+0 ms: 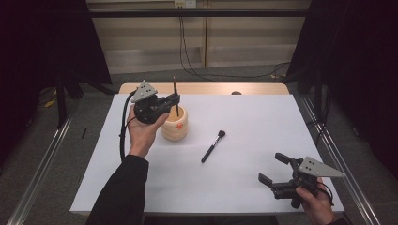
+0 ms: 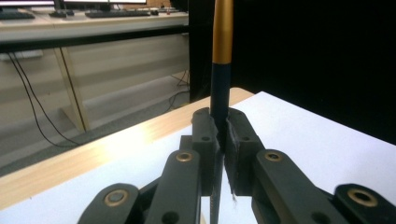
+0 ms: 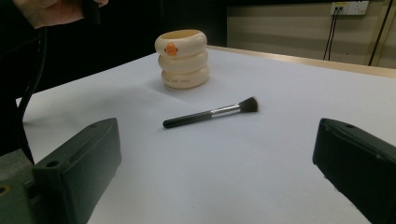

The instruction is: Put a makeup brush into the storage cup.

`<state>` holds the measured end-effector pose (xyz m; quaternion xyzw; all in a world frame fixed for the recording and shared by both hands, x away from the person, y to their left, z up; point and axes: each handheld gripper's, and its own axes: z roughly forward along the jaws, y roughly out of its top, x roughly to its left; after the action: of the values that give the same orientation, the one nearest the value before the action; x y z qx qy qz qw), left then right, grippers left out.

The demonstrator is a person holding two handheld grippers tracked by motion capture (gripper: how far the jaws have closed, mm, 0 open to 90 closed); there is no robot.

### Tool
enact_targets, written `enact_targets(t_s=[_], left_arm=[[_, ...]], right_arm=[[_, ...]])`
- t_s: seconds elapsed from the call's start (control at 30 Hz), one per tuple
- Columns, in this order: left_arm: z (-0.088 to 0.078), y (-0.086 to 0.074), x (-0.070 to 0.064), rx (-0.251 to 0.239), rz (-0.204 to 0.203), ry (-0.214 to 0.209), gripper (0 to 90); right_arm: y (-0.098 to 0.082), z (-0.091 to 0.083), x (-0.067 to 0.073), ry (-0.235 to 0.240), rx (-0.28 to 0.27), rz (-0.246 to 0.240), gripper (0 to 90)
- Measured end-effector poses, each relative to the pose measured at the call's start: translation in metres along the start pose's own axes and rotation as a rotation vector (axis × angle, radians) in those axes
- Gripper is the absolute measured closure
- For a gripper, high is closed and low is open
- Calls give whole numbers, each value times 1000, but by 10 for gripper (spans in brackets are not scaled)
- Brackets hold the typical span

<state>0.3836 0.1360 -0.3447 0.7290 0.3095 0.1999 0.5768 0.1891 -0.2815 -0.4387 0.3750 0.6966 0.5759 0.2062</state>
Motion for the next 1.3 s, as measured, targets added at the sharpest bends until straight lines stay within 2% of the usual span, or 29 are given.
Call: enact_targets(t_s=[0.17, 0.27, 0.5, 0.53, 0.7, 0.73, 0.8, 0.93, 1.0, 1.07, 1.2, 1.23, 1.3], left_arm=[[6, -7, 11, 17, -1, 23, 838], [9, -10, 14, 24, 2, 16, 839], [17, -24, 22, 35, -18, 34, 839], [18, -26, 22, 35, -28, 35, 839], [19, -32, 23, 40, -21, 42, 839], [20, -35, 23, 38, -43, 53, 839], [21, -39, 24, 46, -45, 59, 839], [22, -45, 25, 47, -46, 53, 839], [22, -48, 27, 58, -33, 43, 839], [22, -51, 26, 48, -53, 45, 839], [21, -57, 26, 64, -46, 43, 838], [22, -59, 25, 56, -62, 46, 838], [22, -62, 26, 57, -63, 50, 838]], right_arm=[[0, 0, 0, -4, 0, -4, 6], [0, 0, 0, 2, 3, 3, 5], [0, 0, 0, 7, 4, -2, 5], [0, 0, 0, 7, 3, -1, 5], [0, 0, 0, 7, 5, -1, 5], [0, -1, 0, 6, 9, -2, 3], [0, -1, 0, 7, 10, -1, 1], [-1, 0, 0, 5, 14, -4, 1], [-1, 0, 0, 4, 13, -5, 1], [-1, 0, 0, 0, 11, -3, 1], [-1, 0, 1, 1, 11, -6, 1], [-1, 0, 1, 2, 12, -7, 1], [0, 0, 0, 2, 9, 1, 1]])
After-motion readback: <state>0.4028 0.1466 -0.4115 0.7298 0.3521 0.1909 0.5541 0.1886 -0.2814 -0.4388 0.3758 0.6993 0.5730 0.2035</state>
